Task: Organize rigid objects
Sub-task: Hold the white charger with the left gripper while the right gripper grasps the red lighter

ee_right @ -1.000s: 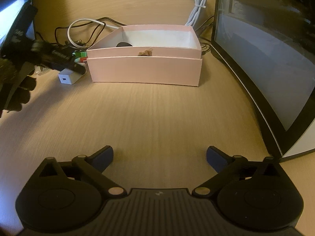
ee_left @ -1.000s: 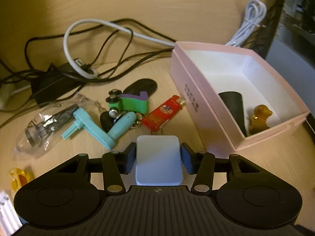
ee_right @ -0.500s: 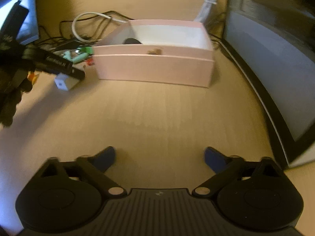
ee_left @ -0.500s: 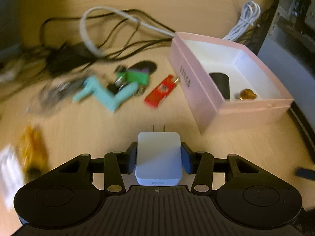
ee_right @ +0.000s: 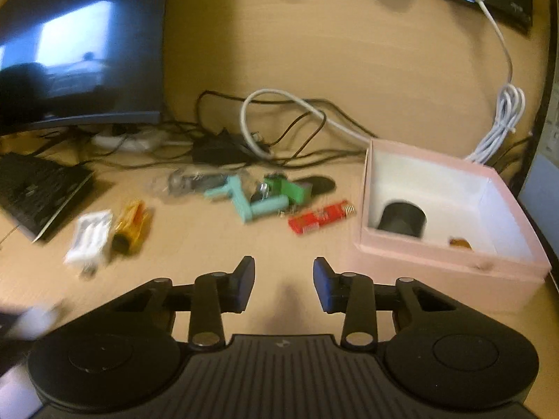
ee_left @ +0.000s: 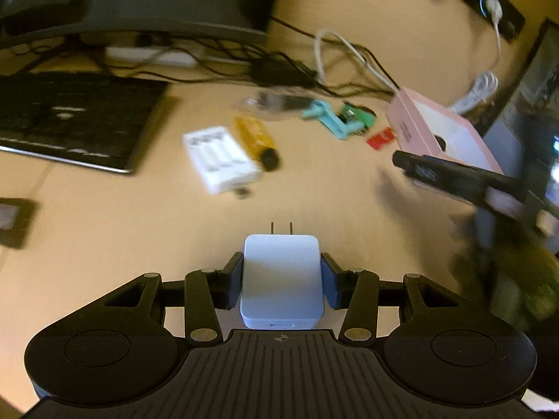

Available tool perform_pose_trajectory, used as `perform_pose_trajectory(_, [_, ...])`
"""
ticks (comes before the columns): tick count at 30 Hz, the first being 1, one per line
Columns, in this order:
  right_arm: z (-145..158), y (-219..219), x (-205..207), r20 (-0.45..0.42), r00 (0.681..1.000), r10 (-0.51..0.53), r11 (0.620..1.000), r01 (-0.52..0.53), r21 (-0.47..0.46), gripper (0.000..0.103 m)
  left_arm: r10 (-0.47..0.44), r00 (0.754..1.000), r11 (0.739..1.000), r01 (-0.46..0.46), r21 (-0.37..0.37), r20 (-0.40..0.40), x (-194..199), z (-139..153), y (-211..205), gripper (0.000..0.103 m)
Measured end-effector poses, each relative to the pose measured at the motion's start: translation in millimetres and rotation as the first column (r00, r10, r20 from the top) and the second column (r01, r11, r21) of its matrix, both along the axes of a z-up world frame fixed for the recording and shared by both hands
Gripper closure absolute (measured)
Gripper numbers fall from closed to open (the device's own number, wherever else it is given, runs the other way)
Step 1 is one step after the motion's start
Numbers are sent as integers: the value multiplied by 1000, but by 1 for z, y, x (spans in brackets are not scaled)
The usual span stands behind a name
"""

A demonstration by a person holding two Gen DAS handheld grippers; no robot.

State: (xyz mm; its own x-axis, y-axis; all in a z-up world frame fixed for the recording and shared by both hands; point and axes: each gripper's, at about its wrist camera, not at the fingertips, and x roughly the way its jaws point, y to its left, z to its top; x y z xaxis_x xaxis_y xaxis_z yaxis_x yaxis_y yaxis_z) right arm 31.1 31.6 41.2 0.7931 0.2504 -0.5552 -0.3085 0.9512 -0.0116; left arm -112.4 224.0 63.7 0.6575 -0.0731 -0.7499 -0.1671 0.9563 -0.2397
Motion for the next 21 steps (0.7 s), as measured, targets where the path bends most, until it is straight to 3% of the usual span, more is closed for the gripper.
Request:
perform_pose_trajectory(5, [-14, 27, 40, -38, 980, -196, 981, 196, 5, 66, 42, 999, 999, -42, -12, 17, -27, 7, 33, 53])
perform_pose_trajectory(9, [-27, 44, 60, -53, 963, -265, 964, 263, -39, 66, 37, 999, 999, -37, -15, 6, -40, 9, 53, 53])
perform_pose_trajectory(13, [-35, 50, 82, -81, 925, -372, 928, 371, -33, 66, 34, 999, 999, -34, 21, 6, -48, 11, 68, 53])
perform_pose_trajectory(16, [-36, 46, 94, -106, 911, -399, 916, 401, -7, 70, 30, 999, 999, -30, 31, 10, -52, 13, 78, 53])
perform_pose_trajectory(21, [-34, 32, 72, -140, 932, -334, 942, 337, -2, 78, -16, 1000, 1000, 16, 9, 12, -40, 9, 77, 53])
